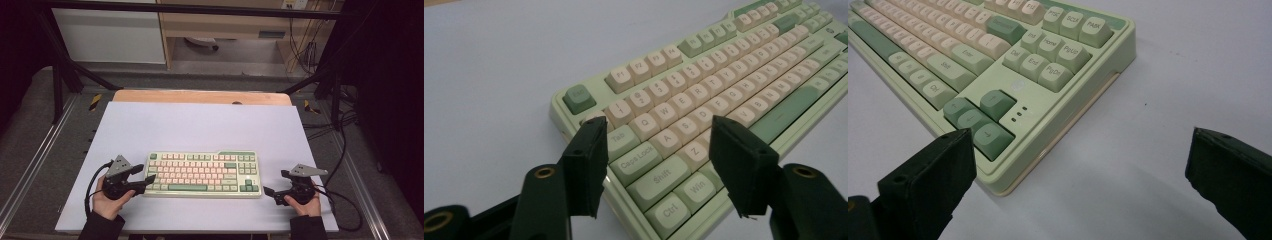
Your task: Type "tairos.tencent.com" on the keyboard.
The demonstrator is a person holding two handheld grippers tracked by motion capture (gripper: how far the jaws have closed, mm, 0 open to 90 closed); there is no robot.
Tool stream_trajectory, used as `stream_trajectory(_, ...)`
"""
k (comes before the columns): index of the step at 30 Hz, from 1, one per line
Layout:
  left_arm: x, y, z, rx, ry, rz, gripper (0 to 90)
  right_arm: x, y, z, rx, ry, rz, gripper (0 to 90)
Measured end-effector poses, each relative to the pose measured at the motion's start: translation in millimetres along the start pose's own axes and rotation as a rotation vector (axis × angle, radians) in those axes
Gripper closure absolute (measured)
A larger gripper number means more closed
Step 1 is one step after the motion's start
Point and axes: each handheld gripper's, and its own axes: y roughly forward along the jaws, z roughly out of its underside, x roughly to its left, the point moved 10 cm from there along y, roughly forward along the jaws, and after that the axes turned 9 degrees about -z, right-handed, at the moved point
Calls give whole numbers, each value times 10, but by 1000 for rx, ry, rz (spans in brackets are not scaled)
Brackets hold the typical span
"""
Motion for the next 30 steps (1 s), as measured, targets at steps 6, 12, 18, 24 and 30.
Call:
stream_trajectory(6, -64, 56, -68, -8, -9, 3, 524, -1, -1, 2, 2, -1, 0, 5)
stream_trajectory(12, -162, 120, -143, -8, -7, 16, 639, -1, 2, 3, 4, -1, 1, 5)
stream_trajectory(18, -254, 207, -192, -1, -4, 28, 724, -4, 1, 3, 4, -3, 3, 5)
stream_trajectory(24, -323, 283, -244, -5, -13, 36, 840, 0, 8, 8, 8, 0, 0, 5)
stream_trajectory(30, -403, 353, -291, -2, -9, 43, 880, 1, 11, 8, 8, -1, 0, 5)
